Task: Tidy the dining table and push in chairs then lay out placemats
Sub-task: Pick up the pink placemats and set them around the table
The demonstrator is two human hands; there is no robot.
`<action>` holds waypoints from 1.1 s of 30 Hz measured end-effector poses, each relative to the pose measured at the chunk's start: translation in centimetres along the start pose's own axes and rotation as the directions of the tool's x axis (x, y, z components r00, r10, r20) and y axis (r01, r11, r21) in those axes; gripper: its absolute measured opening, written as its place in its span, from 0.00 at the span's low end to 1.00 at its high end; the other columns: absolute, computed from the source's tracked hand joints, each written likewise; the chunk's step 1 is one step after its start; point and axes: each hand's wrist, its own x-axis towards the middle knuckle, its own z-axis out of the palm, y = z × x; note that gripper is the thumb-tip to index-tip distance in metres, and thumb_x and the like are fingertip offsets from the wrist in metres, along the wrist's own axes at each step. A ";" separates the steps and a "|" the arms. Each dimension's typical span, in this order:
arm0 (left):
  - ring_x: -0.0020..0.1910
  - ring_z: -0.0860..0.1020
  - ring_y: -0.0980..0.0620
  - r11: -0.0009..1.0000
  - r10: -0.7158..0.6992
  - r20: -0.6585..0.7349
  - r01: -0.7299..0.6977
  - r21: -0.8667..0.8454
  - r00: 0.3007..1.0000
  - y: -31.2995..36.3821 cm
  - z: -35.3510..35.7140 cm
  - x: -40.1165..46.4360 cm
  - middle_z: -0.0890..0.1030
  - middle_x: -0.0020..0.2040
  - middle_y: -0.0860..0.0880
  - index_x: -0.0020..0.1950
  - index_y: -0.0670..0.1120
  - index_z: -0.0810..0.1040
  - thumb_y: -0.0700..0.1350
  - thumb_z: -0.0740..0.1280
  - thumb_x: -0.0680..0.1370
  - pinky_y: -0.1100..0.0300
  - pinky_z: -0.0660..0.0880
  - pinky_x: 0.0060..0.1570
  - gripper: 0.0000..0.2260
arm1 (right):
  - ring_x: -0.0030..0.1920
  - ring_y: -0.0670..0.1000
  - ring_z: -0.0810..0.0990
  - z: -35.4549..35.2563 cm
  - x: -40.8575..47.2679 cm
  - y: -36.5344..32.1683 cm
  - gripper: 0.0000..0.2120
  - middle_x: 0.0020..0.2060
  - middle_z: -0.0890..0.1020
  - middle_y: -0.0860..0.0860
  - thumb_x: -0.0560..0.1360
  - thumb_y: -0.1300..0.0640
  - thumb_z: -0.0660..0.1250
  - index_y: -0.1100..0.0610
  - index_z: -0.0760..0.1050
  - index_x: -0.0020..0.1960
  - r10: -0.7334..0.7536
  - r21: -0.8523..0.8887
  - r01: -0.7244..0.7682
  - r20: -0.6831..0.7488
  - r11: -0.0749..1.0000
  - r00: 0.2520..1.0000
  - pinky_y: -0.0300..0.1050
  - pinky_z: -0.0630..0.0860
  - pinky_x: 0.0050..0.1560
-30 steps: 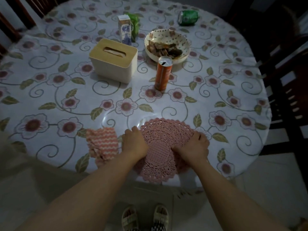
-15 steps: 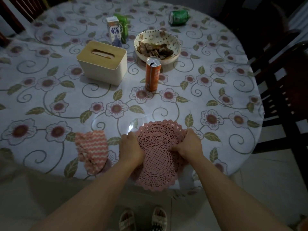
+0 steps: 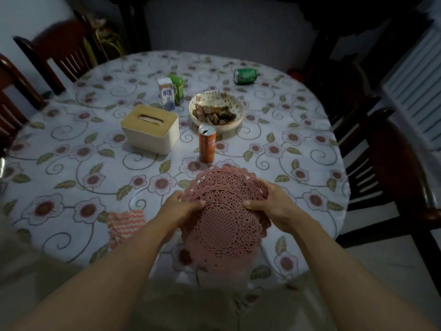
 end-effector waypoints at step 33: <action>0.46 0.78 0.42 0.856 0.113 0.381 0.104 -0.506 0.918 20.4 4.4 4.0 0.84 0.40 0.39 0.52 0.39 0.76 0.44 0.58 0.81 0.48 0.73 0.42 0.11 | 0.58 0.54 0.79 -9.1 4.2 -14.3 0.22 0.55 0.81 0.54 0.66 0.60 0.77 0.56 0.77 0.58 -0.267 -0.252 0.145 -0.565 0.957 0.781 0.57 0.76 0.59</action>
